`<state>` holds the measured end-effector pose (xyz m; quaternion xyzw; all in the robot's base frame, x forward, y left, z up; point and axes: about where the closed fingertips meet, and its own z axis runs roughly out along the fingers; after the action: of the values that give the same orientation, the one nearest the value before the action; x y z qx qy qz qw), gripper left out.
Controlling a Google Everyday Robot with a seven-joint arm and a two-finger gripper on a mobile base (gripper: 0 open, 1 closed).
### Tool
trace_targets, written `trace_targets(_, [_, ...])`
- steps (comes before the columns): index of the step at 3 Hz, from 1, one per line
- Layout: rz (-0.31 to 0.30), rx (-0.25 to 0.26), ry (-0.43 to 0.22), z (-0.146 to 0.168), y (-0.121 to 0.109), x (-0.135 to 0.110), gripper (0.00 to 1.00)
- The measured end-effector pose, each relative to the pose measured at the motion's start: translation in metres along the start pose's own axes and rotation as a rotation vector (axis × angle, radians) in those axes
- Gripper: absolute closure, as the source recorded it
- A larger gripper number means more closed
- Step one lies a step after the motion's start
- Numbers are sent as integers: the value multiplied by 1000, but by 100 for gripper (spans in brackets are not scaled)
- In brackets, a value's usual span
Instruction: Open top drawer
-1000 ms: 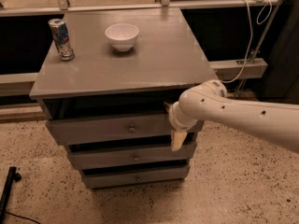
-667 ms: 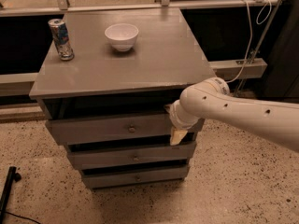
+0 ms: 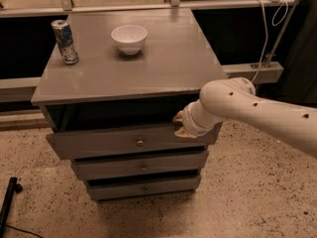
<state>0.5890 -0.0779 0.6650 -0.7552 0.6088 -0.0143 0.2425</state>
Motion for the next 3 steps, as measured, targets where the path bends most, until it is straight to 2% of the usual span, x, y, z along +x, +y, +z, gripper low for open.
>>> trace_targets(1, [3, -26, -35, -11, 7, -3, 96])
trace_targets(2, [3, -27, -36, -11, 8, -3, 0])
trace_targets(3, [3, -27, -36, -11, 8, -3, 0])
